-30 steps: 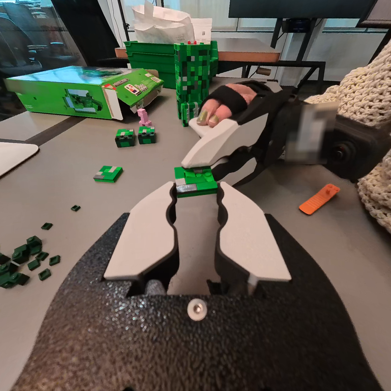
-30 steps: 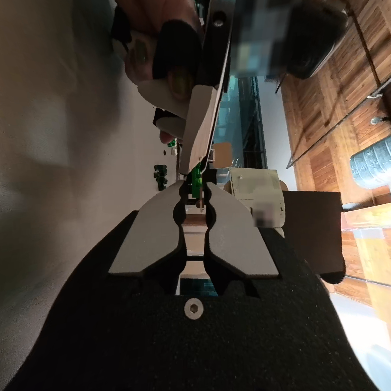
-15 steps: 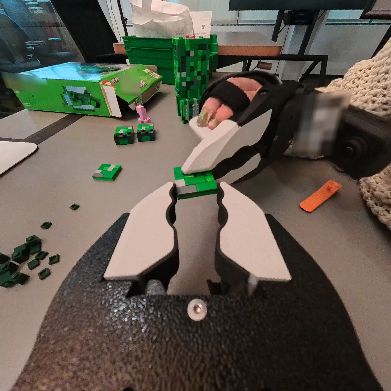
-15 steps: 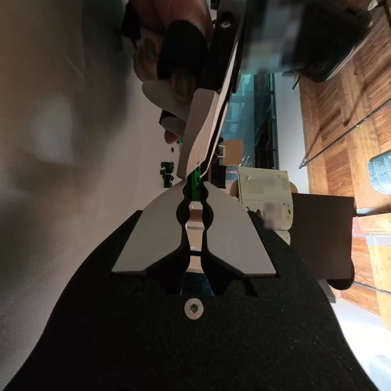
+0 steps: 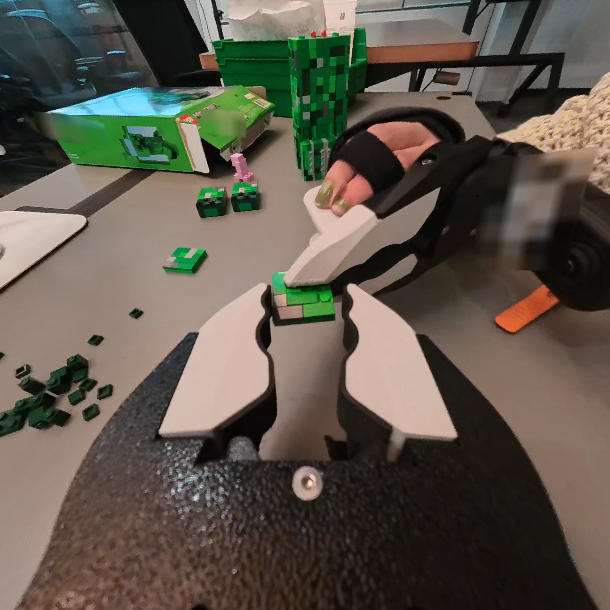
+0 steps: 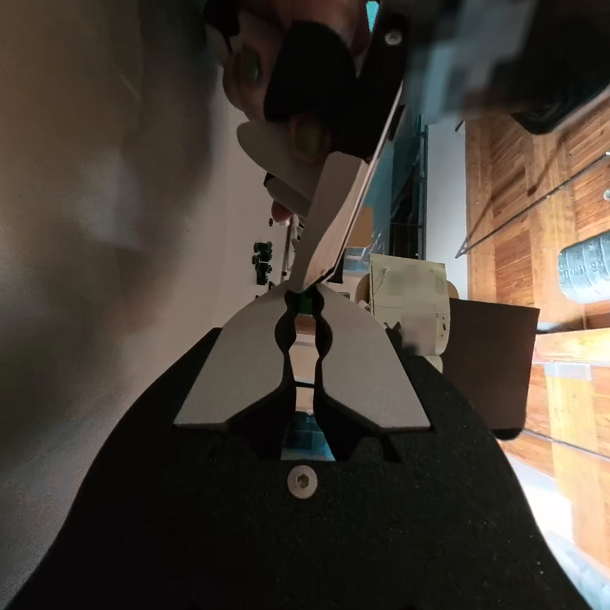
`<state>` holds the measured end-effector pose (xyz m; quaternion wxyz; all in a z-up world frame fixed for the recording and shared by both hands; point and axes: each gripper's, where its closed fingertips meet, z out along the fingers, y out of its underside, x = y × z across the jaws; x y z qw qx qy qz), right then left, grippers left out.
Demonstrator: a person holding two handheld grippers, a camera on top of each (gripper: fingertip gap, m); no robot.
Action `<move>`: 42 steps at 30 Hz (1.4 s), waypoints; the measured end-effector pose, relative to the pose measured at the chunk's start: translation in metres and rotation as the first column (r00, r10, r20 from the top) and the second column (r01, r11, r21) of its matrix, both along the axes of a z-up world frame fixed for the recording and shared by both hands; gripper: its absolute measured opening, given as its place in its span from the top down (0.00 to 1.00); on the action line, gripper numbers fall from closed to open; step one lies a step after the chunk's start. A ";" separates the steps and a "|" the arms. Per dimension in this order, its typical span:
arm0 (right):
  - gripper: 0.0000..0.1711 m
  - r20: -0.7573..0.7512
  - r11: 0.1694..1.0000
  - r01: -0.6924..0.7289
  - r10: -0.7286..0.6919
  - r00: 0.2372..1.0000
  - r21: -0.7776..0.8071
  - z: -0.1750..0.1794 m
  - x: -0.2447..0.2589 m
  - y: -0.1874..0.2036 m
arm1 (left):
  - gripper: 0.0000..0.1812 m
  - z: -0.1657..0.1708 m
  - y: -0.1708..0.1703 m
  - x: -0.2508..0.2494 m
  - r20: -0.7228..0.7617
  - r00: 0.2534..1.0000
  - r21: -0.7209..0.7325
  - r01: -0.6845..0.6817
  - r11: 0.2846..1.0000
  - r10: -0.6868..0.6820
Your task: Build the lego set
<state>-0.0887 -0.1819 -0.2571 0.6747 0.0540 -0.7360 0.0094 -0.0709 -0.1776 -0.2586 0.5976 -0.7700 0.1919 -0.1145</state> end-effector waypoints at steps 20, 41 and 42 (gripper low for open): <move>0.74 -0.001 0.949 0.097 -0.102 0.995 -0.299 0.015 0.007 0.070 | 0.81 0.006 -0.001 -0.015 0.067 0.997 0.036 -0.048 0.998 0.045; 0.89 0.730 0.541 0.496 0.430 0.530 -0.679 0.020 -0.228 -0.030 | 0.81 -0.018 -0.002 0.001 -0.124 0.992 -0.009 -0.020 1.000 0.019; 0.90 0.752 0.542 0.522 0.443 0.488 -0.658 0.016 -0.241 -0.039 | 0.81 -0.019 -0.002 0.002 -0.129 0.991 -0.008 -0.021 1.000 0.020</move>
